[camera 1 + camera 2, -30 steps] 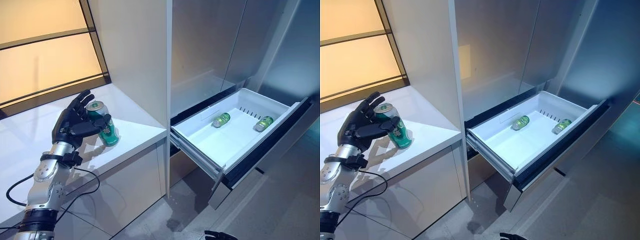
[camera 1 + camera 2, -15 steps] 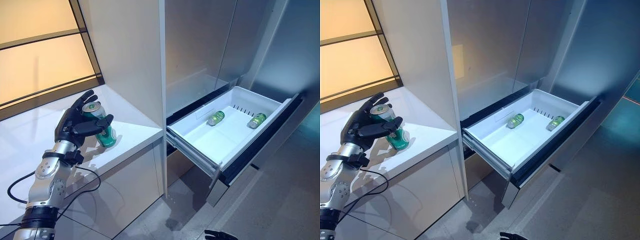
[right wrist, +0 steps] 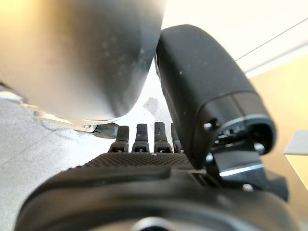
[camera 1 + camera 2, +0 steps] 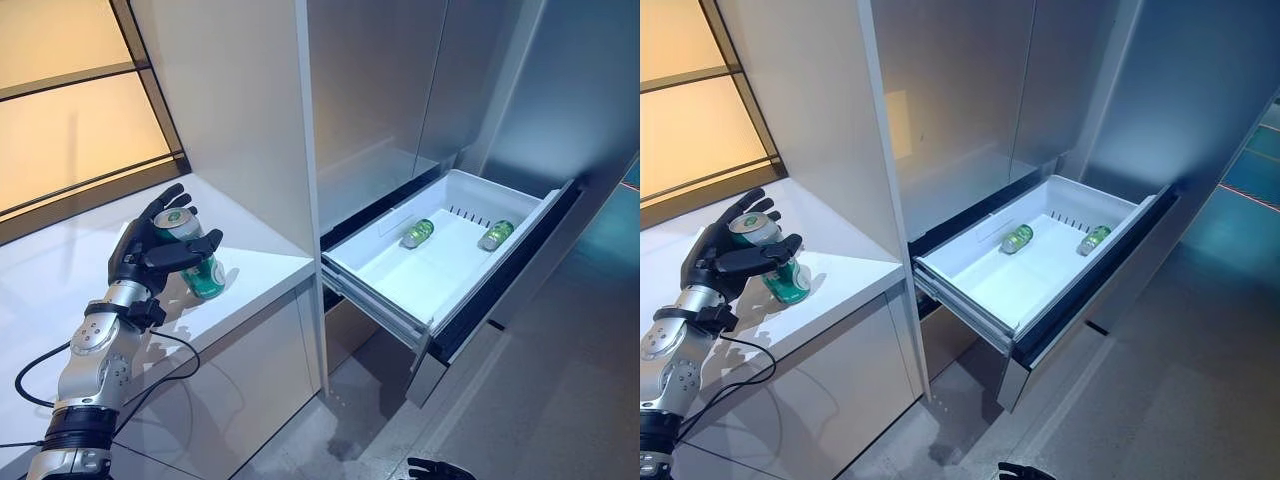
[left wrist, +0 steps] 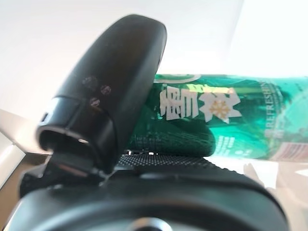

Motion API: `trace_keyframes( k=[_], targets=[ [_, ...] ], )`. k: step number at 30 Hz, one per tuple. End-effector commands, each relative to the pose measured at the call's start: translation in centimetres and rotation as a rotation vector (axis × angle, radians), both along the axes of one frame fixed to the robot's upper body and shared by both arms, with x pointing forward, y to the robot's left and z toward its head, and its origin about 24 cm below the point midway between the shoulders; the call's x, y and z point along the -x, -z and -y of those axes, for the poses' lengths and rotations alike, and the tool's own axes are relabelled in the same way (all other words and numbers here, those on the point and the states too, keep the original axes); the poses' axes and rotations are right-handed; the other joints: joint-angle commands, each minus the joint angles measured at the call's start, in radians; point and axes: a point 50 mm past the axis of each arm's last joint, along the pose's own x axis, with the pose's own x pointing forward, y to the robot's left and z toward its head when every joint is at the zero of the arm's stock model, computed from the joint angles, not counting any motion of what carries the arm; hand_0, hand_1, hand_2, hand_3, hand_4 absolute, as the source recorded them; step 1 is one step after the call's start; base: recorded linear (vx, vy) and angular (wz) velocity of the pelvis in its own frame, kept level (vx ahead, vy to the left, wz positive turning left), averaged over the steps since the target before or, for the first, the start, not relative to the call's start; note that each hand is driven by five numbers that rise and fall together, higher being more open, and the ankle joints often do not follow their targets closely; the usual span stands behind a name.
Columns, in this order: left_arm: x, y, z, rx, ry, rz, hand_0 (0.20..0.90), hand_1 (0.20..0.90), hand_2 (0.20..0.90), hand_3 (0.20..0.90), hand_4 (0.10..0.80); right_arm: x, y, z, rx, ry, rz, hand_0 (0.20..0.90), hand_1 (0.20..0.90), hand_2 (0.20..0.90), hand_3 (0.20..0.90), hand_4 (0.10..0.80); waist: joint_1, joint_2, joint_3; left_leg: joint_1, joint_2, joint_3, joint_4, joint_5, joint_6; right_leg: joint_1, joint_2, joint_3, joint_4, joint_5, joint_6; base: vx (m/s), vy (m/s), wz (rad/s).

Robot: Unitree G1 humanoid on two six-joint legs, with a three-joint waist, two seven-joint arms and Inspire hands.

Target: Put drinks into fridge and close the fridge

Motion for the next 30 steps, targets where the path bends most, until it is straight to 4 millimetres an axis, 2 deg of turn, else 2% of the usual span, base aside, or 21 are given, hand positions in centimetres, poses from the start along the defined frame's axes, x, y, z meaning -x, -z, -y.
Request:
trace_keyframes(
  k=[1,2,14,18,21,23,26,29,30],
  targets=[
    [-2.3,-8.3,0.1,-0.120,0.013,0.298,0.396,0.396,0.396,0.313,0.213,0.7,0.0,0.8,0.021,-0.019,-0.041,0.900,0.900,0.900,0.900,0.800,-0.022,0.019,-0.015,-0.006,-0.040,-0.016,0.057,-0.104,0.025,0.004,-0.002,0.011,0.103,-0.136,0.053,0.000,0.000,0.00],
    [-2.3,-8.3,0.1,-0.126,0.014,0.295,0.300,0.300,0.300,0.200,0.100,0.8,0.0,0.8,0.021,-0.018,-0.041,0.900,0.900,0.900,0.900,0.800,-0.022,0.019,-0.015,-0.007,-0.041,-0.017,0.057,-0.104,0.025,0.003,-0.002,0.012,0.103,-0.136,0.053,0.000,0.000,0.00],
    [-2.4,-8.6,0.5,-0.111,0.035,0.323,0.300,0.300,0.300,0.200,0.100,0.0,-0.2,0.7,-0.007,-0.006,0.012,0.900,0.900,0.900,0.900,0.800,-0.025,0.020,-0.015,-0.008,-0.044,-0.020,0.051,-0.101,0.027,-0.004,0.001,0.019,0.105,-0.132,0.055,0.002,0.002,-0.05],
    [-2.2,-10.1,2.6,-0.089,0.149,0.416,0.300,0.300,0.300,0.200,0.100,-3.3,-1.4,-0.2,-0.049,-0.038,0.204,0.900,0.900,0.900,0.900,0.800,-0.027,0.016,-0.010,-0.009,-0.042,-0.020,0.053,-0.099,0.027,-0.006,-0.001,0.015,0.110,-0.131,0.054,0.000,0.000,0.00],
    [-1.8,-11.4,4.8,-0.070,0.269,0.510,0.300,0.300,0.300,0.200,0.100,-6.8,-3.4,-1.8,-0.092,-0.113,0.400,0.900,0.900,0.900,0.900,0.800,-0.030,0.012,-0.008,-0.010,-0.040,-0.022,0.051,-0.096,0.027,-0.004,-0.002,0.010,0.109,-0.131,0.053,0.000,0.000,0.00],
    [-1.2,-12.3,6.7,-0.057,0.368,0.581,0.300,0.300,0.300,0.200,0.100,-9.5,-5.7,-4.0,-0.143,-0.176,0.548,0.900,0.900,0.900,0.900,0.800,-0.033,0.009,-0.008,-0.011,-0.039,-0.023,0.047,-0.091,0.025,-0.005,-0.003,0.004,0.107,-0.130,0.052,0.000,0.000,0.00],
    [-0.1,-13.0,8.8,-0.028,0.507,0.668,0.300,0.300,0.300,0.200,0.100,-11.8,-9.3,-6.9,-0.239,-0.255,0.745,0.900,0.900,0.900,0.900,0.800,-0.040,0.005,-0.007,-0.011,-0.037,-0.024,0.040,-0.083,0.023,-0.004,-0.004,-0.004,0.106,-0.130,0.053,-0.021,-0.012,0.00],
    [1.1,-12.7,10.1,0.004,0.635,0.726,0.300,0.300,0.300,0.200,0.100,-13.1,-12.5,-8.2,-0.315,-0.309,0.889,0.900,0.900,0.900,0.900,0.800,-0.043,0.003,-0.006,-0.011,-0.036,-0.027,0.036,-0.077,0.021,-0.004,-0.004,-0.008,0.105,-0.130,0.052,-0.022,-0.006,0.00],
    [2.0,-12.3,10.7,0.021,0.698,0.760,0.300,0.300,0.300,0.200,0.100,-14.0,-14.6,-8.6,-0.356,-0.344,0.968,0.900,0.900,0.900,0.900,0.800,-0.042,0.003,-0.005,-0.011,-0.035,-0.029,0.033,-0.072,0.019,-0.004,-0.003,-0.009,0.105,-0.128,0.051,0.000,0.000,0.00]
  ],
)
